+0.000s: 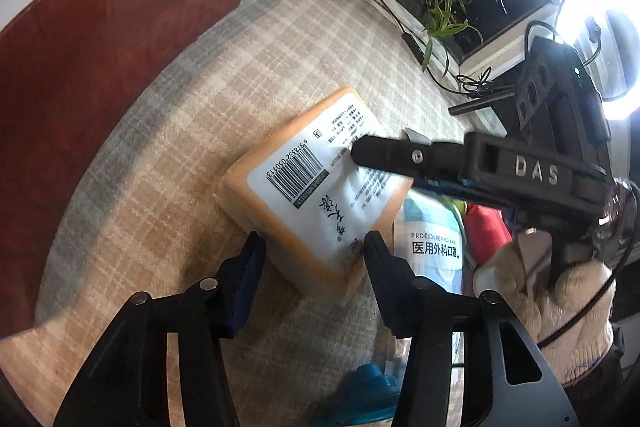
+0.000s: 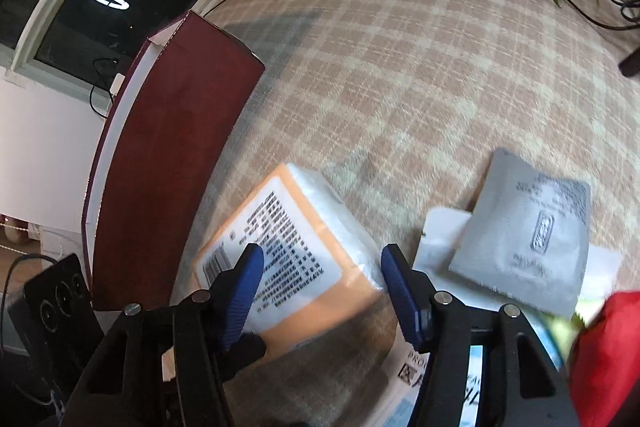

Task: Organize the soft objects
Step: 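Close the grippers on the orange-labelled box and lift it, then carry the orange-labelled box into the open cardboard box and release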

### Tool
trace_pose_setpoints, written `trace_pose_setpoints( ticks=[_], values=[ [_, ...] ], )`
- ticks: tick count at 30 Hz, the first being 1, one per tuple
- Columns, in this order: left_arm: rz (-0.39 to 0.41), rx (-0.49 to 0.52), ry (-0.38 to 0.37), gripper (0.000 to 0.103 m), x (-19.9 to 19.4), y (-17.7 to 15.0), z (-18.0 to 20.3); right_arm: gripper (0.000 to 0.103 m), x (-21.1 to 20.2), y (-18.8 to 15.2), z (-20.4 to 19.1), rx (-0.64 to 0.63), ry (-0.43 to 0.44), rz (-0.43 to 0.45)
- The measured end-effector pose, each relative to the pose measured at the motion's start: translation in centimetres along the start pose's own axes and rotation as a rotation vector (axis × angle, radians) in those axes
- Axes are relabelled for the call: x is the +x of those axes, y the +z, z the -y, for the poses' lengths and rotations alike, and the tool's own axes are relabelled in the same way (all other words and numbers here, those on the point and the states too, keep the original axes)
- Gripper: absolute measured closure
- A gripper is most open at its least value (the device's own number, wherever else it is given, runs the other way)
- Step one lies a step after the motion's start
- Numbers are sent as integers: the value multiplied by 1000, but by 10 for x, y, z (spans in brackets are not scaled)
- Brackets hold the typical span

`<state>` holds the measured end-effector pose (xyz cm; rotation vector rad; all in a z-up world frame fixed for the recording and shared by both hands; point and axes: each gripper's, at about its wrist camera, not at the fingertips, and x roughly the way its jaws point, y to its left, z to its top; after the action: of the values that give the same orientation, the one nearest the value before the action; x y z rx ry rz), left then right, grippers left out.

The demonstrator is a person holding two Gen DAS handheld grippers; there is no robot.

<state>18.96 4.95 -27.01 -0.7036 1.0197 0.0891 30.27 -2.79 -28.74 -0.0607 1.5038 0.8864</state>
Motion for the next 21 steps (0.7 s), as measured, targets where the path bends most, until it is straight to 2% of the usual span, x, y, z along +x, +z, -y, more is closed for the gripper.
trace_pose_setpoints(
  ticks=[10, 21],
  values=[
    [37, 83, -11, 54, -24, 5, 11, 53, -30, -25, -11, 63, -1, 76],
    [116, 217, -55, 54, -88, 4, 26, 53, -87, -56, -67, 61, -26, 229]
  ],
)
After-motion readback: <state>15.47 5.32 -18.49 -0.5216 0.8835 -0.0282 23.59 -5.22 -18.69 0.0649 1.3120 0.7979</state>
